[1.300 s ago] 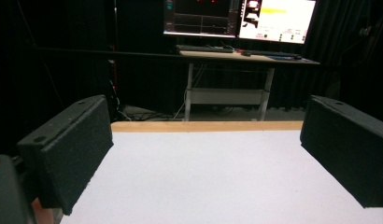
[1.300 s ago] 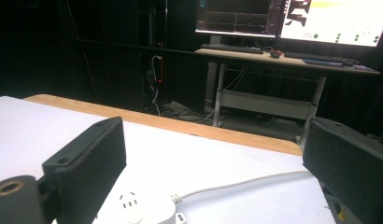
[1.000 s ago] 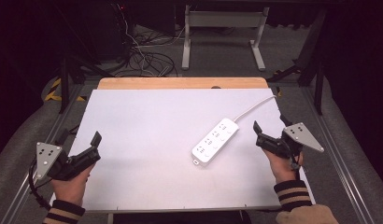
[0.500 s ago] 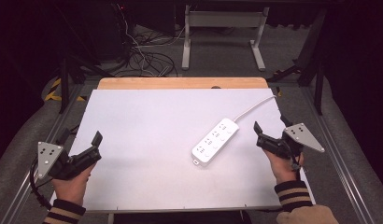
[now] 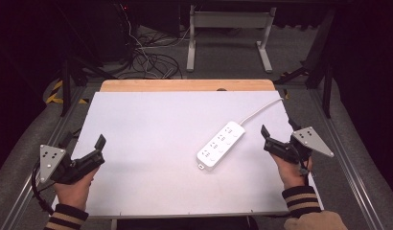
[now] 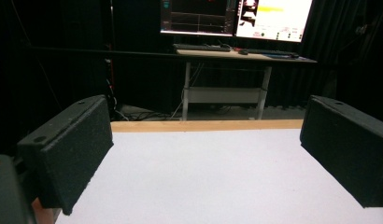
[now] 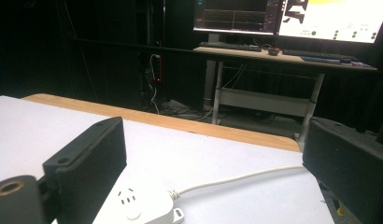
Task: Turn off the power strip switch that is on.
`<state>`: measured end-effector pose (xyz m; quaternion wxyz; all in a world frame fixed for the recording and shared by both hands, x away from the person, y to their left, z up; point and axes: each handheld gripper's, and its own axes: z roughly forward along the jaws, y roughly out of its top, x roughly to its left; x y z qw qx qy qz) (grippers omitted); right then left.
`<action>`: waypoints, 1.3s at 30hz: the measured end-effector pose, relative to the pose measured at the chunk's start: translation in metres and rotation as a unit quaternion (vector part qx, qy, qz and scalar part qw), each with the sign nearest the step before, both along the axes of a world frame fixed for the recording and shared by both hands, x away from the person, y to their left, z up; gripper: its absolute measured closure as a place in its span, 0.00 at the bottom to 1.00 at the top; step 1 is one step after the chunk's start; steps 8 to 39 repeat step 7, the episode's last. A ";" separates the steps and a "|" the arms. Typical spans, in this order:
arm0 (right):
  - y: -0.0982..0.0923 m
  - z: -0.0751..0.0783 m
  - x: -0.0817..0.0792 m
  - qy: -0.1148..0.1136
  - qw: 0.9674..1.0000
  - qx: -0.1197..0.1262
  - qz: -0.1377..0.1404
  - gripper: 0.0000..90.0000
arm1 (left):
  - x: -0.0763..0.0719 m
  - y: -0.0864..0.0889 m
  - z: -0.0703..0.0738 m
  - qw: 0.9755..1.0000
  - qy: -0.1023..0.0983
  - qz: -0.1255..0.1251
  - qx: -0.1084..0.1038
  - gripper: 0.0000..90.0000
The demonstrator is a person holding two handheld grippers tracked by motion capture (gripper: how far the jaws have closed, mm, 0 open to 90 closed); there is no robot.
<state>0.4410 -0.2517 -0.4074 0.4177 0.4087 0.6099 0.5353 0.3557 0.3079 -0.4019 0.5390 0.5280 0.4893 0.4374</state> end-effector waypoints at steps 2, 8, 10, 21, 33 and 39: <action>0.000 0.000 0.000 0.000 1.000 0.000 0.000 0.07 | 0.000 0.000 0.000 1.000 0.000 -0.001 0.000 0.03; -0.001 -0.001 0.001 0.003 1.000 0.000 0.001 0.07 | 0.002 -0.001 0.000 1.000 0.001 -0.002 0.000 0.03; -0.001 -0.001 0.001 0.003 1.000 0.000 0.001 0.07 | 0.002 -0.001 0.000 1.000 0.001 -0.002 0.000 0.03; -0.001 -0.001 0.001 0.003 1.000 0.000 0.001 0.07 | 0.002 -0.001 0.000 1.000 0.001 -0.002 0.000 0.03; -0.001 -0.001 0.001 0.003 1.000 0.000 0.001 0.07 | 0.002 -0.001 0.000 1.000 0.001 -0.002 0.000 0.03; -0.001 -0.001 0.001 0.003 1.000 0.000 0.001 0.07 | 0.002 -0.001 0.000 1.000 0.001 -0.002 0.000 0.03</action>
